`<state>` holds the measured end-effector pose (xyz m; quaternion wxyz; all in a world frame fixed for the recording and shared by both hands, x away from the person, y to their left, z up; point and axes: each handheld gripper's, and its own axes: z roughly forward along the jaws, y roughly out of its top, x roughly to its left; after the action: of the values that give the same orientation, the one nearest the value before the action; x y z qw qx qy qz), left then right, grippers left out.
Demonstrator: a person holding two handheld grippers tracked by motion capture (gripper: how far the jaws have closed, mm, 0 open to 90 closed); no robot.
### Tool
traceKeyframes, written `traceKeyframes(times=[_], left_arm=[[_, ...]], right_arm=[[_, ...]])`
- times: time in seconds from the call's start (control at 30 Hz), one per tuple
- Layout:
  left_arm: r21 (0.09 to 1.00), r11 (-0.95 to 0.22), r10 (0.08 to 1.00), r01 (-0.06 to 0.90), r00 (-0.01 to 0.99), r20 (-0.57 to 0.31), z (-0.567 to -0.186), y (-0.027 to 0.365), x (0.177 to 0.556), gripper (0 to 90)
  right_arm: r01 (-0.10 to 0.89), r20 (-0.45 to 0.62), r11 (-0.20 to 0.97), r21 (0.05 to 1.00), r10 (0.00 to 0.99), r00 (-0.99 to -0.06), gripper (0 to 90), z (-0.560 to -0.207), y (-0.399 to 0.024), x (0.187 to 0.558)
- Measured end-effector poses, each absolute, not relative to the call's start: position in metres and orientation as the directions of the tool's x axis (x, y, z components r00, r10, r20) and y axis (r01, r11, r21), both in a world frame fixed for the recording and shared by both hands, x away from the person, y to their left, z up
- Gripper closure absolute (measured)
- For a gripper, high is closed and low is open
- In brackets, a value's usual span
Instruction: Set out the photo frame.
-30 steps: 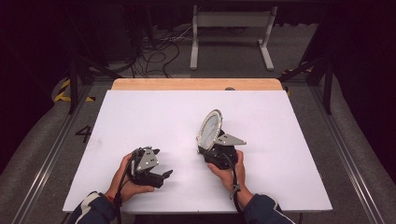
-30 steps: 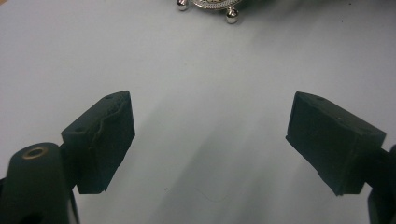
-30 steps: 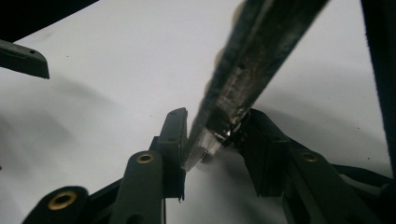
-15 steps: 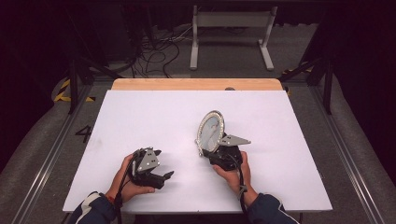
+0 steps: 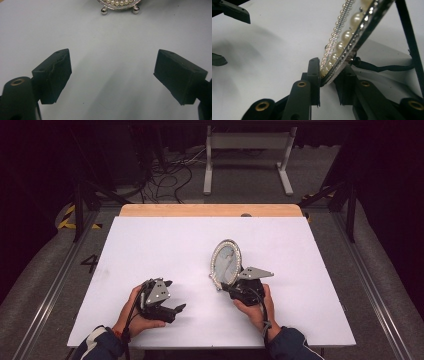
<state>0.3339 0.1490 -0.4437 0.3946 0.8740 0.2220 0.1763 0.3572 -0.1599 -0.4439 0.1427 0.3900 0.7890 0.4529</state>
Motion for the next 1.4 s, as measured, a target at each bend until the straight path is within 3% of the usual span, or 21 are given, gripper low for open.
traceKeyframes(times=[0.3,0.73,1.4], left_arm=[[0.766,-0.595,0.519,0.244,0.844,0.135,-0.445,0.147,0.334,14.7],[0.759,-0.601,0.517,0.252,0.846,0.128,-0.448,0.146,0.335,14.7],[0.768,-0.588,0.514,0.254,0.851,0.112,-0.449,0.144,0.342,14.7]], right_arm=[[0.448,0.131,0.225,0.865,0.76,-0.636,65.0,-0.445,-0.157,0.36],[0.478,0.176,0.216,0.851,0.74,-0.649,76.4,-0.447,-0.158,0.37],[0.515,0.242,0.309,0.799,0.618,-0.748,79.1,-0.441,-0.172,0.382]])
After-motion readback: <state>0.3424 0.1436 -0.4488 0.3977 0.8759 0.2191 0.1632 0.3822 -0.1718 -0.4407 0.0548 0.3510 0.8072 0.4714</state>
